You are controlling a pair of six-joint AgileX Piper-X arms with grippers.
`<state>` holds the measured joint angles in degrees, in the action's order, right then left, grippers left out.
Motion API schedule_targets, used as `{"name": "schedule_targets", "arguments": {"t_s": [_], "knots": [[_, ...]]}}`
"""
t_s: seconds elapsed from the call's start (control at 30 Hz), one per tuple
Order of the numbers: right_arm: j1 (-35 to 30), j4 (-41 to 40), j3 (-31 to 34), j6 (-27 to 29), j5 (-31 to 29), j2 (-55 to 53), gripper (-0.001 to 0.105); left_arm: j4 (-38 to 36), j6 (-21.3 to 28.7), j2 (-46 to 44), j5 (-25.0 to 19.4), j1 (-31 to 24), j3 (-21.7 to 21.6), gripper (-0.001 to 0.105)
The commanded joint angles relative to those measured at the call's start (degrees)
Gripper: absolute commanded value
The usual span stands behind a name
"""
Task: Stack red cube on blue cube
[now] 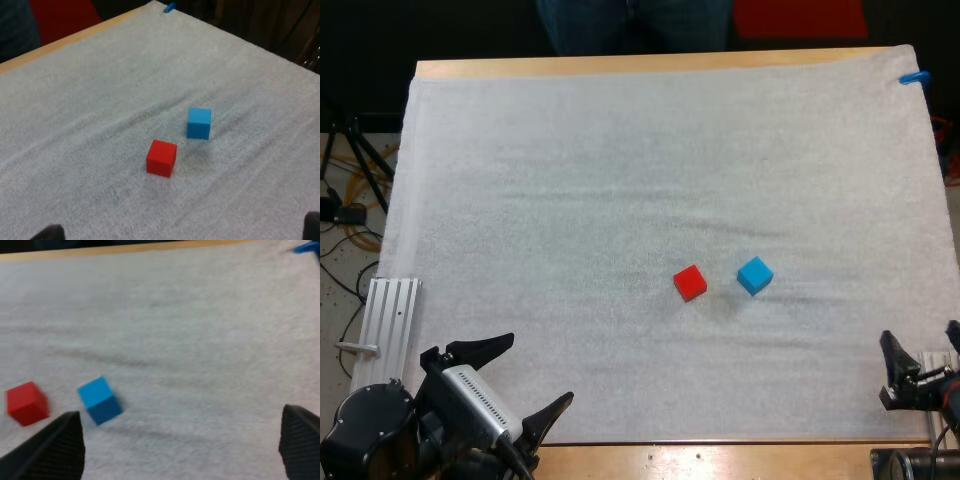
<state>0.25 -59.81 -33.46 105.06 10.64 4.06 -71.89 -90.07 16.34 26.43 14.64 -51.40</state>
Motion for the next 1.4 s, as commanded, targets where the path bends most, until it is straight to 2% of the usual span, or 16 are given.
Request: {"name": "schedule_targets", "arguments": {"t_s": [0.0,0.27,0.43,0.57,0.63,0.8,0.87,0.97,1.17,1.37], "knots": [[0.0,-0.4,-1.5,0.1,3.0,2.1,0.077,-0.1,0.3,0.1,0.8,0.2,-0.3,0.087],[0.0,-0.6,-14.7,1.8,16.1,19.3,0.077,-0.1,0.3,0.1,0.8,0.2,-0.3,0.087],[0.5,-0.8,-19.7,3.2,22.1,27.5,0.077,-0.1,0.4,0.1,0.8,0.2,-0.3,0.087],[6.1,-0.8,-21.8,3.2,23.5,33.0,0.077,-0.1,0.4,0.1,0.8,0.2,-0.3,0.087],[10.0,-0.4,-22.4,2.5,21.8,34.7,0.077,-0.1,0.4,0.1,0.8,0.2,-0.3,0.087],[21.7,3.0,-22.7,-0.6,13.2,40.2,0.077,-0.1,0.4,0.1,0.8,0.2,-0.3,0.087],[28.3,5.3,-22.7,-2.1,6.8,43.4,0.077,-0.1,0.4,0.1,0.8,0.2,-0.3,0.087],[34.5,7.5,-22.7,-3.6,0.7,47.6,0.077,-0.1,0.4,0.1,0.8,0.2,-0.3,0.087],[42.0,9.3,-24.1,-5.9,-8.6,59.4,0.077,-0.1,0.4,0.1,0.8,0.2,-0.3,0.087],[43.4,10.1,-28.8,-5.9,-11.7,70.5,0.077,-0.1,0.4,0.1,0.8,0.2,-0.3,0.087]]}}
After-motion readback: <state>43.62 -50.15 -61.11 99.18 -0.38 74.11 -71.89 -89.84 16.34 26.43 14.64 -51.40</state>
